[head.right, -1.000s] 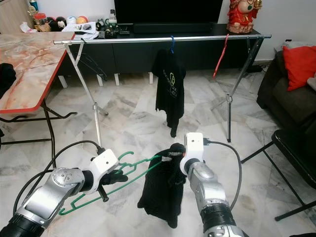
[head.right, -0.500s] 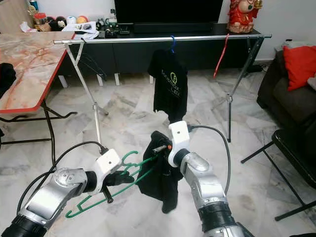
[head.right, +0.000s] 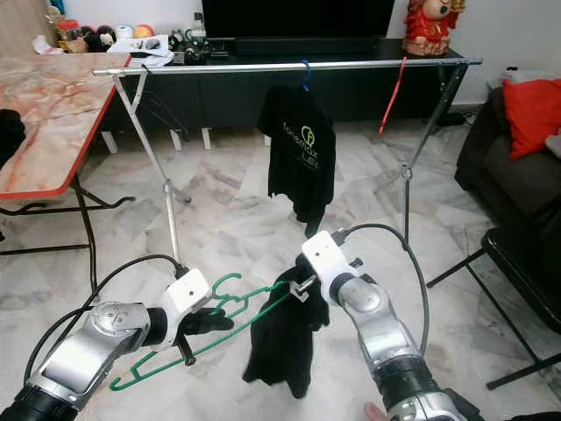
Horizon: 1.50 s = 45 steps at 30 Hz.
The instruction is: Hang hanger
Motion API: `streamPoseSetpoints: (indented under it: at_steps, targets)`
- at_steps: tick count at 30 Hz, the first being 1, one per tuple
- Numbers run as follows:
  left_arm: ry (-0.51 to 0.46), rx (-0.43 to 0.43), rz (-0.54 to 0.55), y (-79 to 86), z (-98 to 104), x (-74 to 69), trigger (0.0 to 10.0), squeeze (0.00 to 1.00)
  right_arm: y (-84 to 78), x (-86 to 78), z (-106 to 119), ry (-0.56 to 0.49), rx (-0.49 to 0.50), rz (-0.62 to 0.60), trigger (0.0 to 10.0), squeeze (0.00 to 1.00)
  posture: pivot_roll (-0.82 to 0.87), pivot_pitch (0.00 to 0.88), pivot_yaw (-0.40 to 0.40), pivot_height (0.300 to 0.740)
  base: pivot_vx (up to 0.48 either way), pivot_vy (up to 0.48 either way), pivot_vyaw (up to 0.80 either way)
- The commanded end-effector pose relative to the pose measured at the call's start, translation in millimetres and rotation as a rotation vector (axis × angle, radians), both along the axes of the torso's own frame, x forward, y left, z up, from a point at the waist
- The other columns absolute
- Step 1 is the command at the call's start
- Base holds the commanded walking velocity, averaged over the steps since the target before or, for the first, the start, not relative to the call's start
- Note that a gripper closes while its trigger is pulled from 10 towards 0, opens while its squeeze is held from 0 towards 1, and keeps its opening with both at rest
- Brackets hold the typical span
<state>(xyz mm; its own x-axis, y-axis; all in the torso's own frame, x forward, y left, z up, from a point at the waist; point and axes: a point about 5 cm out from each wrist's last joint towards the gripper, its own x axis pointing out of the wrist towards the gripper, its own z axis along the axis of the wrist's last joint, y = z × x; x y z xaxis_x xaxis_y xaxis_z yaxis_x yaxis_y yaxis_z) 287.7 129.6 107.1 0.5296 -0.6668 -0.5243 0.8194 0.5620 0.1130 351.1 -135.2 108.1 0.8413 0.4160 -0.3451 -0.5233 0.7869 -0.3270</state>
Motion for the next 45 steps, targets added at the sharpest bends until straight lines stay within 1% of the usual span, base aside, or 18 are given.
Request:
streamPoseSetpoints:
  at_steps: [1, 4, 8, 10, 11, 16, 18, 19, 21, 22, 23, 25, 27, 28, 32, 36, 41, 45]
  targets:
    - [-0.018, -0.015, -0.024, -4.3, 4.5, -1.0, 10.0, 0.0, 9.0, -0.5, 8.0, -0.04, 0.048, 0.045, 10.0, 0.0, 0.07, 0.092, -0.023, 0.74, 0.0, 0.0, 0.0]
    - [-0.022, -0.005, -0.013, -5.3, 3.6, -0.2, 10.0, 0.0, 22.0, -2.7, 15.3, -0.035, 0.144, 0.097, 10.0, 0.0, 0.07, 0.091, -0.022, 0.74, 0.0, 0.0, 0.0]
    - [-0.034, 0.016, 0.013, -5.1, 2.5, 3.0, 10.0, 0.0, 32.7, -2.6, 24.4, -0.005, 0.255, 0.094, 10.0, 0.0, 0.07, 0.089, -0.02, 0.74, 0.0, 0.0, 0.0]
    - [-0.041, 0.022, 0.026, -5.2, 1.9, 4.8, 10.0, 0.0, 45.1, -7.5, 37.7, 0.018, 0.385, 0.149, 10.0, 0.0, 0.07, 0.088, -0.019, 0.74, 0.0, 0.0, 0.0]
    - [-0.051, 0.025, 0.039, -4.9, 2.4, 6.7, 10.0, 0.0, 56.8, -15.1, 53.7, 0.007, 0.486, 0.233, 10.0, 0.0, 0.07, 0.088, -0.019, 0.74, 0.0, 0.0, 0.0]
    - [-0.057, 0.028, 0.045, -4.6, 2.8, 7.6, 10.0, 0.0, 60.9, -18.7, 59.7, 0.0, 0.516, 0.268, 10.0, 0.0, 0.07, 0.088, -0.019, 0.74, 0.0, 0.0, 0.0]
    - [-0.058, 0.029, 0.046, -4.7, 2.6, 8.2, 10.0, 0.0, 63.1, -22.6, 61.8, -0.013, 0.502, 0.307, 10.0, 0.0, 0.06, 0.087, -0.019, 0.74, 0.0, 0.0, 0.0]
    - [-0.056, 0.021, 0.04, -6.0, 2.6, 8.2, 10.0, 0.0, 60.4, -23.4, 56.5, -0.03, 0.428, 0.317, 10.0, 0.0, 0.06, 0.086, -0.019, 0.74, 0.0, 0.0, 0.0]
    - [-0.056, 0.021, 0.04, -6.0, 2.6, 8.2, 10.0, 0.0, 60.4, -23.4, 56.5, -0.03, 0.428, 0.317, 10.0, 0.0, 0.06, 0.086, -0.019, 0.74, 0.0, 0.0, 0.0]
    - [-0.058, 0.014, 0.037, -7.2, 2.8, 8.4, 10.0, 0.0, 53.7, -19.9, 46.4, -0.036, 0.324, 0.281, 10.0, 0.0, 0.06, 0.084, -0.021, 0.74, 0.0, 0.0, 0.0]
    - [-0.094, 0.008, 0.072, -7.7, 5.3, 12.8, 10.0, 0.0, 28.9, -9.5, 21.7, -0.026, 0.078, 0.156, 10.0, 0.0, 0.06, 0.082, -0.023, 0.74, 0.0, 0.0, 0.0]
    - [-0.123, 0.001, 0.104, -7.0, 8.1, 16.8, 10.0, 0.0, 18.6, -6.9, 15.4, -0.016, 0.006, 0.1, 10.0, 0.0, 0.06, 0.081, -0.023, 0.74, 0.0, 0.0, 0.0]
    - [-0.137, -0.008, 0.123, -6.4, 10.3, 19.3, 10.0, 0.0, 16.9, -7.2, 15.1, -0.01, -0.007, 0.082, 10.0, 0.0, 0.06, 0.08, -0.023, 0.74, 0.0, 0.0, 0.0]
    - [-0.135, 0.002, 0.129, -5.0, 10.6, 20.4, 10.0, 0.0, 15.0, -7.3, 12.1, -0.015, -0.055, 0.067, 10.0, 0.0, 0.06, 0.079, -0.022, 0.74, 0.0, 0.0, 0.0]
    - [-0.121, 0.026, 0.119, -3.0, 8.7, 19.7, 10.0, 0.0, 10.4, -6.8, 7.3, -0.008, -0.077, 0.02, 10.0, 0.0, 0.06, 0.078, -0.021, 0.74, 0.0, 0.0, 0.0]
    - [-0.059, 0.072, 0.056, 2.1, -0.1, 8.8, 10.0, 0.0, -14.1, 0.0, -6.4, 0.005, -0.072, -0.21, 10.0, 0.0, 0.07, 0.084, -0.021, 0.74, 0.0, 0.0, 0.0]
    - [-0.031, 0.126, 0.024, 7.1, -5.4, 3.1, 10.0, 0.0, -24.0, 2.1, -9.8, 0.009, -0.029, -0.311, 10.0, 0.0, 0.07, 0.086, -0.021, 0.74, 0.0, 0.0, 0.0]
    - [-0.028, 0.13, 0.023, 7.8, -5.9, 2.9, 10.0, 0.0, -26.4, 2.2, -10.8, 0.016, -0.009, -0.337, 10.0, 0.0, 0.07, 0.087, -0.019, 0.74, 0.0, 0.0, 0.0]
